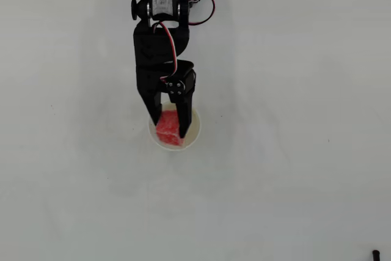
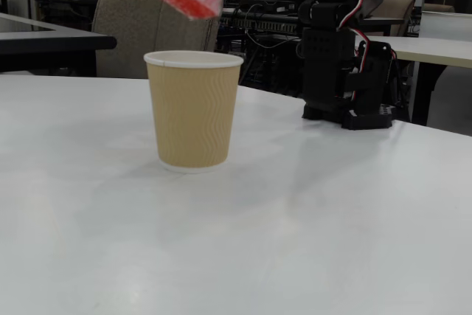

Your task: Grasp a red cube and put it in the cup.

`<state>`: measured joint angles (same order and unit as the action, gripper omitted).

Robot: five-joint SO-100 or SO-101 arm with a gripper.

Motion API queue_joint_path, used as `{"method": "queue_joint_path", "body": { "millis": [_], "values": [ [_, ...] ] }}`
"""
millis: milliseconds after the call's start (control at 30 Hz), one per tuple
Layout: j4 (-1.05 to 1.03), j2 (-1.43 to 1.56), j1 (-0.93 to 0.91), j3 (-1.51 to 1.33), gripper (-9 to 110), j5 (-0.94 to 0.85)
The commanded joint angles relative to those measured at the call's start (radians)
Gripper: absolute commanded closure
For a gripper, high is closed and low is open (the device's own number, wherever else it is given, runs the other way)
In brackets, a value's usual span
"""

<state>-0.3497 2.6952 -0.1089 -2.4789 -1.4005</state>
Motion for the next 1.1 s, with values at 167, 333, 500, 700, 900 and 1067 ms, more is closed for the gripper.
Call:
{"method": "queue_joint_path", "body": {
  "millis": [167,333,500,700,900,1067],
  "values": [
    [-0.028,0.046,-0.003,0.008,98,0.011],
    [-0.043,0.054,-0.017,0.012,98,0.011],
    [-0.044,0.055,-0.044,0.015,98,0.011],
    [-0.052,0.055,-0.072,0.017,99,0.011],
    [-0.092,0.071,-0.075,0.025,99,0.011],
    [-0.098,0.094,-0.071,0.021,99,0.011]
  ]
}}
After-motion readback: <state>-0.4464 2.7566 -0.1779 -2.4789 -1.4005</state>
